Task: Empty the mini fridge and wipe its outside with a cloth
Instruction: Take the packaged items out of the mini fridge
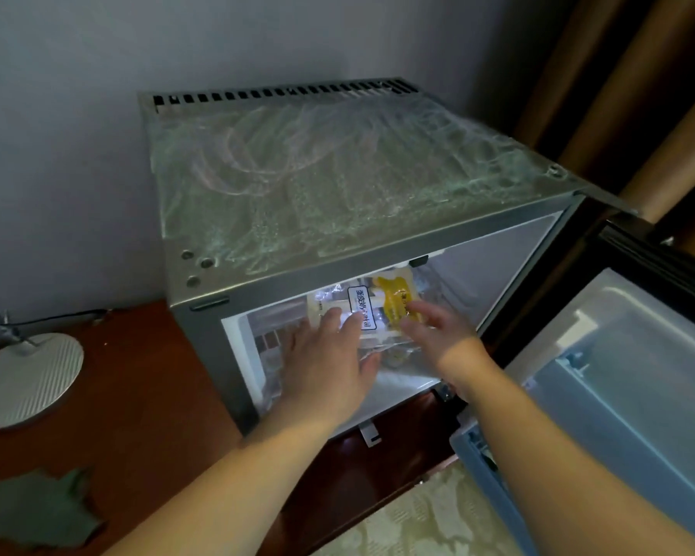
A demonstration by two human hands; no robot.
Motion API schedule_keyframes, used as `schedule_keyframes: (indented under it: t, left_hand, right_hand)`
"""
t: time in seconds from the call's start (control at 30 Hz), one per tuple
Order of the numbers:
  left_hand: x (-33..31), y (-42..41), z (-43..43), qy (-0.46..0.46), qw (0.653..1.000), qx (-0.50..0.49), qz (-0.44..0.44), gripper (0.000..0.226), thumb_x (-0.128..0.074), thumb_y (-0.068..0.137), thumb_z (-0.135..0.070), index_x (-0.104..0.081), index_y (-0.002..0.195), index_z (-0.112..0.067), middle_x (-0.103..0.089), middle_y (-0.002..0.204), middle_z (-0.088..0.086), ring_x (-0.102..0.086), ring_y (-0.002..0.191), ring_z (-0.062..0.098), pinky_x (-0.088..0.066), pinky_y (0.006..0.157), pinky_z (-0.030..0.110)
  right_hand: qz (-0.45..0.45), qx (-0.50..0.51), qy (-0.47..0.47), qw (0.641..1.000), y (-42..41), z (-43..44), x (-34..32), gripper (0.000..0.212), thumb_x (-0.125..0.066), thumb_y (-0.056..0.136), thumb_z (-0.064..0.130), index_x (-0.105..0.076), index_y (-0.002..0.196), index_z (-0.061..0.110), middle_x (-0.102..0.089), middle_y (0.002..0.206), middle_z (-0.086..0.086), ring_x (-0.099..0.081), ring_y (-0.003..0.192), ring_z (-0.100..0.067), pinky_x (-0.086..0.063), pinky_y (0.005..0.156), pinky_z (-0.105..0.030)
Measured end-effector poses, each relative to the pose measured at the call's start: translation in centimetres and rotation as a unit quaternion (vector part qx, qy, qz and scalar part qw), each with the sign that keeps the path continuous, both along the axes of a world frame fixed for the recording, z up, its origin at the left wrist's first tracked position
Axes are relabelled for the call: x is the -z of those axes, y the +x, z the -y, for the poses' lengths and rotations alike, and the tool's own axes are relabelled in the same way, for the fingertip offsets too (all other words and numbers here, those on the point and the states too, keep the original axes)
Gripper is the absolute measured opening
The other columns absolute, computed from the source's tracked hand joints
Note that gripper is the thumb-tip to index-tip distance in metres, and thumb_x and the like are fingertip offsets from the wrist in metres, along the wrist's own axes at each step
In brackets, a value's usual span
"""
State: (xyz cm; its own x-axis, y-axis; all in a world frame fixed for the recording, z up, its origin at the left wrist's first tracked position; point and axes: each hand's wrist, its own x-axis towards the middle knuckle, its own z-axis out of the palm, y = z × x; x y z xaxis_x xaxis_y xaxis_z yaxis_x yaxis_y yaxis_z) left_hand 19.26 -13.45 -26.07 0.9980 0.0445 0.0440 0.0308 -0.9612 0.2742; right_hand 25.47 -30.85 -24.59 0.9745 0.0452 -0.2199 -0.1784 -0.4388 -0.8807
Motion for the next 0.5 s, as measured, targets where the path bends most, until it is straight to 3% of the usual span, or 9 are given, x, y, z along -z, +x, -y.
schedule_keyframes:
  t: [0.13, 0.23, 0.3, 0.4, 0.5]
  left_hand:
    - [0.1, 0.3, -0.2, -0.044, 0.997, 0.020, 0.054, 0.050, -0.051, 0.090, -0.055, -0.052, 0.131, -0.026, -0.055, 0.124, -0.002, -0.054, 0.114, 0.028, -0.043, 0.098, 0.046]
    - [-0.1, 0.1, -0.1, -0.101, 0.990, 0.038, 0.095, 0.051, -0.065, 0.088, -0.045, -0.056, 0.132, -0.020, -0.055, 0.130, 0.001, -0.049, 0.122, 0.026, -0.041, 0.106, 0.042]
    - [-0.8, -0.4, 0.1, -0.131, 0.985, 0.052, 0.103, 0.053, -0.065, 0.090, -0.043, -0.054, 0.138, -0.022, -0.050, 0.138, -0.002, -0.042, 0.130, 0.020, -0.034, 0.111, 0.035]
    - [-1.8, -2.0, 0.7, -0.152, 0.980, 0.072, 0.110, 0.051, -0.066, 0.092, -0.039, -0.053, 0.139, -0.024, -0.046, 0.137, -0.009, -0.039, 0.129, 0.012, -0.030, 0.107, 0.024]
    - [-2.1, -4.7, 1.4, -0.160, 0.975, 0.085, 0.132, 0.049, -0.070, 0.090, -0.035, -0.058, 0.135, -0.021, -0.049, 0.135, -0.009, -0.041, 0.127, 0.010, -0.030, 0.108, 0.022]
  right_hand:
    - [0.023, 0.018, 0.011, 1.000, 0.1, 0.1, 0.0, 0.035, -0.071, 0.093, 0.027, -0.068, 0.128, 0.023, -0.065, 0.129, 0.004, -0.062, 0.111, -0.011, -0.043, 0.081, -0.018]
    - [0.050, 0.042, 0.036, 0.997, -0.7, 0.8, -0.7, 0.035, -0.073, 0.091, 0.022, -0.067, 0.126, 0.024, -0.068, 0.113, 0.008, -0.065, 0.089, 0.007, -0.044, 0.067, -0.004]
    - [0.063, 0.042, 0.046, 0.996, -1.5, 1.8, -1.3, 0.037, -0.075, 0.090, 0.022, -0.067, 0.125, 0.027, -0.067, 0.109, 0.015, -0.062, 0.085, 0.016, -0.042, 0.066, 0.001]
    - [0.079, 0.031, 0.053, 0.995, -3.5, 3.1, -2.2, 0.043, -0.078, 0.087, 0.025, -0.066, 0.129, 0.029, -0.068, 0.119, 0.013, -0.065, 0.103, 0.002, -0.050, 0.086, -0.013]
    - [0.078, 0.008, 0.059, 0.995, -5.9, 4.5, -2.4, 0.051, -0.080, 0.084, 0.026, -0.064, 0.132, 0.032, -0.069, 0.120, 0.014, -0.065, 0.105, -0.002, -0.054, 0.096, -0.031]
